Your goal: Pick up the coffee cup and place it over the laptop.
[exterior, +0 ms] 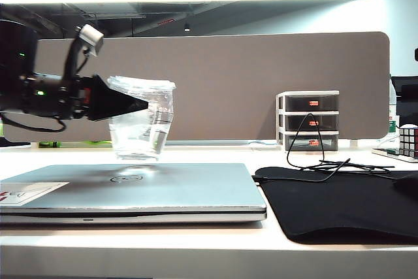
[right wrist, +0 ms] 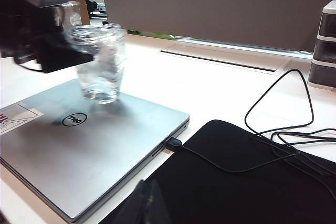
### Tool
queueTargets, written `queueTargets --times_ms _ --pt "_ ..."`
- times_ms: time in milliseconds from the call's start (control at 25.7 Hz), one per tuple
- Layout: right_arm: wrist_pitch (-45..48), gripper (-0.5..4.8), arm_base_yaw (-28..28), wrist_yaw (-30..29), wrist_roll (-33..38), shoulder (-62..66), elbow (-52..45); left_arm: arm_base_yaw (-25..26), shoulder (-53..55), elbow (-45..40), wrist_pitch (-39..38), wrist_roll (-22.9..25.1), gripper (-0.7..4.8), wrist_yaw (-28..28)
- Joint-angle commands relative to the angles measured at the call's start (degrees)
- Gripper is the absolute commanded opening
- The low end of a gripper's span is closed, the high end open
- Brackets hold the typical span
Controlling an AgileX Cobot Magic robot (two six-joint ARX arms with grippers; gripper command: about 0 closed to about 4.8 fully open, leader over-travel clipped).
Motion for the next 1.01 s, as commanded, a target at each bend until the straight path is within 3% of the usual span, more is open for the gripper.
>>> queueTargets --times_ms 39,623,701,740,1013 --pt "0.79 -0.06 0.02 -0.22 0.22 -0.02 -0.26 -0.02 -2.82 -4.57 6.19 0.04 2.42 -0.83" --pt "0.79 -0.06 0.04 -1.46 0.22 -0.02 -0.26 -0.04 -4.44 -16.11 13.05 -2.21 2.5 -2.51" --pt "0.79 -0.06 0.04 -1.46 0.24 -0.02 -0.26 -0.04 -4.44 -16.72 14.58 -3.3 3.27 -2.54" --pt "0.83 -0.06 0.04 -1.46 0.22 -0.02 -0.26 -0.04 -4.44 -16.72 15.17 -4.66 3.96 -2.56" --pt "0.79 -0.06 0.04 -1.51 0.24 -0.02 -0.26 0.85 -4.46 -18.53 15.67 -6.12 4.36 -3.06"
